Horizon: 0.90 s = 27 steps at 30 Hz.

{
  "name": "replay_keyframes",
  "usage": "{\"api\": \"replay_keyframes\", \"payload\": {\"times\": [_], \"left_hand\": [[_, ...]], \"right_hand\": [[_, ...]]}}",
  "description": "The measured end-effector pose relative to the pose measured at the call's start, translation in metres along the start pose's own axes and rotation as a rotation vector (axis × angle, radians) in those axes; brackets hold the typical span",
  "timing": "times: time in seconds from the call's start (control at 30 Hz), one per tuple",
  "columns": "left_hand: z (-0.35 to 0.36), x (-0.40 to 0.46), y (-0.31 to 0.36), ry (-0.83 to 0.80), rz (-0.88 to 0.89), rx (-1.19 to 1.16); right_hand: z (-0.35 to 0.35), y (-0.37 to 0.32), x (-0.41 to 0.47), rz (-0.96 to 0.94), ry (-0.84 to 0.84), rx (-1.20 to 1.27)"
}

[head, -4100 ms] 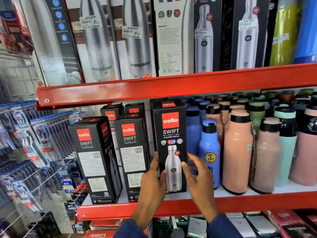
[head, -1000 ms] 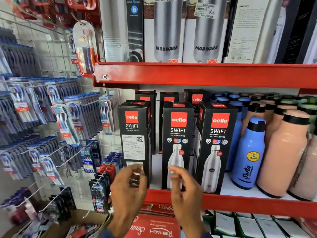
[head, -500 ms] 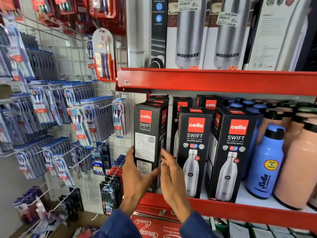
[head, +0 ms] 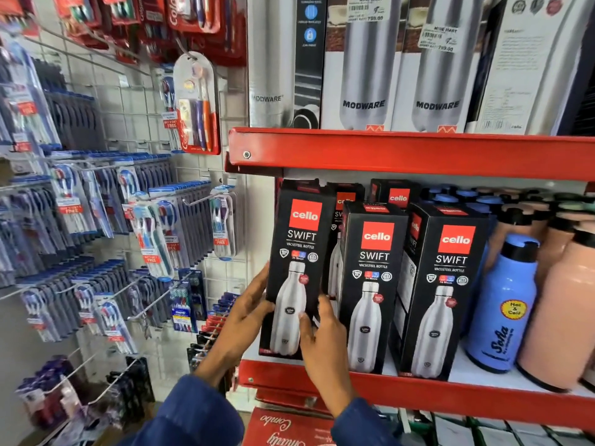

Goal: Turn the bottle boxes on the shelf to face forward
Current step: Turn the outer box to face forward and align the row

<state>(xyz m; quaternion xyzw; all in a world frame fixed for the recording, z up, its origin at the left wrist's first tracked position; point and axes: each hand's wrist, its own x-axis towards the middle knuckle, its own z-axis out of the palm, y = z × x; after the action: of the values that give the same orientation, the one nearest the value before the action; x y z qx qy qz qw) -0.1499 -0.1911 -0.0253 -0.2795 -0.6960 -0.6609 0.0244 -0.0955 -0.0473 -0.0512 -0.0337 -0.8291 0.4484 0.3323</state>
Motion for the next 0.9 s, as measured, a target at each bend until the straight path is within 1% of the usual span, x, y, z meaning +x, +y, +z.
{"api": "replay_keyframes", "payload": {"times": [0.17, 0.3, 0.37, 0.43, 0.5, 0.6, 0.7, 0.9], "left_hand": [[0.006, -0.005, -0.023, 0.031, -0.094, 0.010], [0.006, -0.010, -0.039, 0.025, -0.059, 0.042], [0.007, -0.013, -0.043, 0.051, -0.059, 0.081], [0.009, -0.020, -0.051, 0.096, -0.074, 0.154], [0.011, -0.027, -0.059, 0.151, -0.074, 0.279], [0.016, -0.034, -0.061, 0.225, -0.105, 0.422], [0.019, -0.038, -0.060, 0.262, -0.097, 0.482], [0.019, -0.047, -0.063, 0.277, -0.066, 0.549]], "right_hand": [[0.008, 0.013, -0.002, 0.002, 0.002, -0.042], [0.010, 0.018, -0.012, -0.003, -0.022, -0.069], [0.009, 0.023, -0.018, 0.018, -0.046, -0.095], [0.010, 0.030, -0.026, 0.038, -0.068, -0.130], [0.011, 0.035, -0.034, 0.063, -0.097, -0.179], [0.011, 0.034, -0.043, 0.063, -0.111, -0.239], [0.011, 0.032, -0.044, 0.051, -0.087, -0.295], [0.011, 0.028, -0.055, 0.016, -0.100, -0.342]]}}
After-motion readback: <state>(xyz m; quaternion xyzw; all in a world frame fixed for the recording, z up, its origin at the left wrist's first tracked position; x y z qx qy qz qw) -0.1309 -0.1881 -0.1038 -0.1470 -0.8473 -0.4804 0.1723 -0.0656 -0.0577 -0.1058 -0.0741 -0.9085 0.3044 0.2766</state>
